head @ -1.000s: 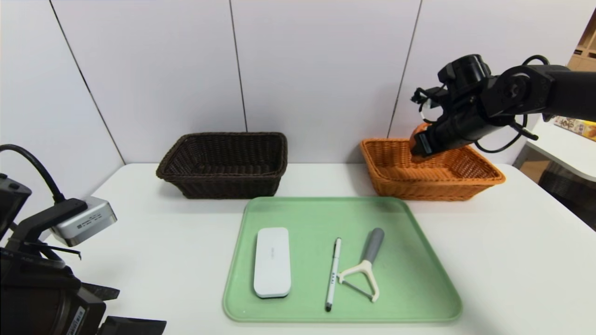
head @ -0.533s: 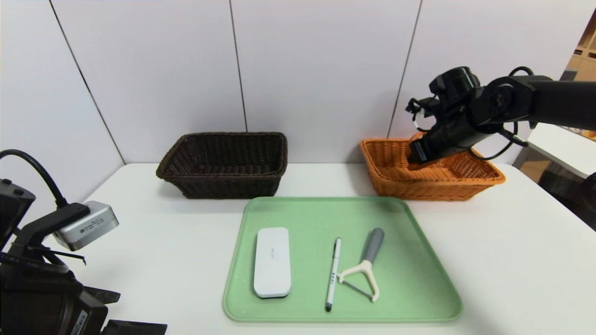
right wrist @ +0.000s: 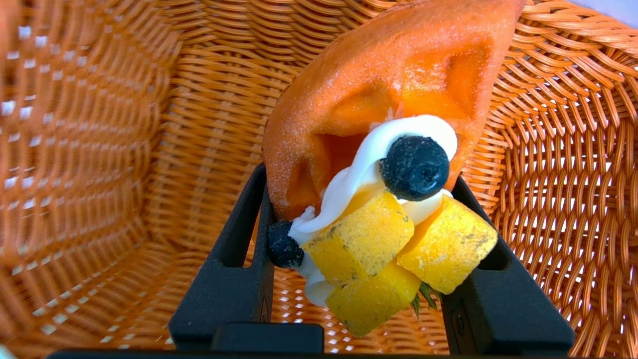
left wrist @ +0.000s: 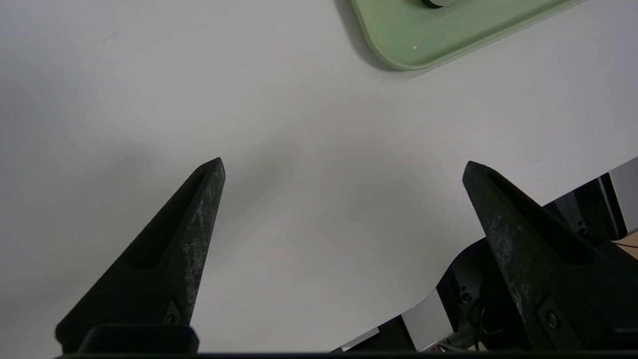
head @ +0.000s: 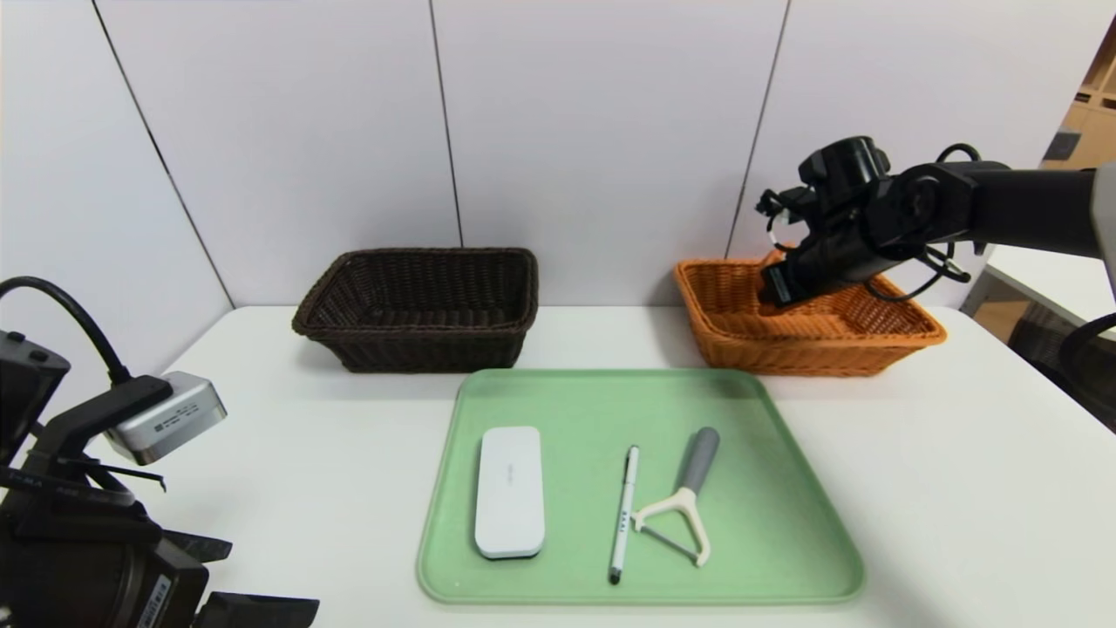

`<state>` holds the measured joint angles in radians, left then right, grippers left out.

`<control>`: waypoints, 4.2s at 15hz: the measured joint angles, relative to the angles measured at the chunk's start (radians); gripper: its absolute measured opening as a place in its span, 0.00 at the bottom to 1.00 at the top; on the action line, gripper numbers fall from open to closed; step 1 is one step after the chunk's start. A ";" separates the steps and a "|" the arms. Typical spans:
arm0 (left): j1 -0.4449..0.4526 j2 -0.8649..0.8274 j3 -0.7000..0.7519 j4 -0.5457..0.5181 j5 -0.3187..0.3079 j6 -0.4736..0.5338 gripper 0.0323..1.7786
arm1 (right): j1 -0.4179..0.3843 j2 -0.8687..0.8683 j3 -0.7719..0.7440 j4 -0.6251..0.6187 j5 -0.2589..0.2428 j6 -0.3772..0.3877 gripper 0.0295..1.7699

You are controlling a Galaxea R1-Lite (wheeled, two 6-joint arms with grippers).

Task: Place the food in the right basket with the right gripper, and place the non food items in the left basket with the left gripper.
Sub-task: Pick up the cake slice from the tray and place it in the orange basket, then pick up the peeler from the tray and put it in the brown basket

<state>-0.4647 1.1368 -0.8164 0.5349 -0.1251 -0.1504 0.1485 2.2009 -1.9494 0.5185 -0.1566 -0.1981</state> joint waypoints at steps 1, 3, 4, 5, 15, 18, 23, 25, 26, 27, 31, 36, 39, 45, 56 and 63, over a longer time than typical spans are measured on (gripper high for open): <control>0.000 0.001 -0.001 0.000 0.001 0.000 0.95 | 0.000 0.005 -0.001 -0.005 0.000 -0.001 0.48; 0.001 0.004 -0.003 -0.001 0.001 0.001 0.95 | 0.000 0.013 -0.004 -0.011 0.000 -0.001 0.48; 0.000 0.006 -0.004 -0.001 0.001 0.001 0.95 | 0.000 0.017 -0.004 -0.016 0.000 -0.001 0.48; 0.000 0.008 -0.004 -0.010 0.001 0.001 0.95 | 0.000 0.019 -0.004 -0.021 -0.002 -0.002 0.48; 0.000 0.024 0.000 -0.036 -0.002 0.001 0.95 | -0.001 0.021 -0.003 -0.032 -0.003 -0.009 0.83; 0.000 0.024 0.000 -0.037 -0.002 0.001 0.95 | -0.001 0.019 -0.003 -0.027 -0.002 -0.007 0.88; 0.000 0.024 -0.001 -0.036 -0.001 0.001 0.95 | -0.007 -0.020 0.003 0.026 0.000 -0.006 0.92; 0.000 0.025 -0.002 -0.037 -0.002 0.001 0.95 | -0.007 -0.061 0.007 0.067 0.004 0.001 0.93; 0.000 0.025 -0.002 -0.037 -0.002 0.003 0.95 | -0.004 -0.090 0.013 0.096 0.004 0.007 0.93; 0.000 0.026 -0.003 -0.037 -0.001 0.003 0.95 | -0.001 -0.123 0.023 0.121 0.005 0.007 0.94; 0.000 0.025 -0.005 -0.037 -0.001 0.004 0.95 | 0.008 -0.280 0.122 0.151 0.006 -0.001 0.95; 0.000 0.023 -0.005 -0.037 -0.001 0.004 0.95 | 0.032 -0.547 0.410 0.148 0.025 0.004 0.96; 0.000 0.023 -0.005 -0.037 -0.001 0.003 0.95 | 0.040 -0.693 0.583 0.147 0.041 0.010 0.96; 0.000 0.013 0.001 -0.036 -0.002 0.000 0.95 | 0.077 -0.886 0.914 0.086 0.073 0.074 0.96; 0.000 0.003 0.014 -0.036 -0.001 -0.003 0.95 | 0.422 -0.901 1.025 -0.010 0.065 0.436 0.96; 0.000 0.002 0.013 -0.036 -0.001 -0.003 0.95 | 0.510 -0.768 0.883 0.002 0.051 0.588 0.96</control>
<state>-0.4647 1.1387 -0.8032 0.4991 -0.1264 -0.1538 0.6585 1.4330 -1.0664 0.5209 -0.1053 0.3896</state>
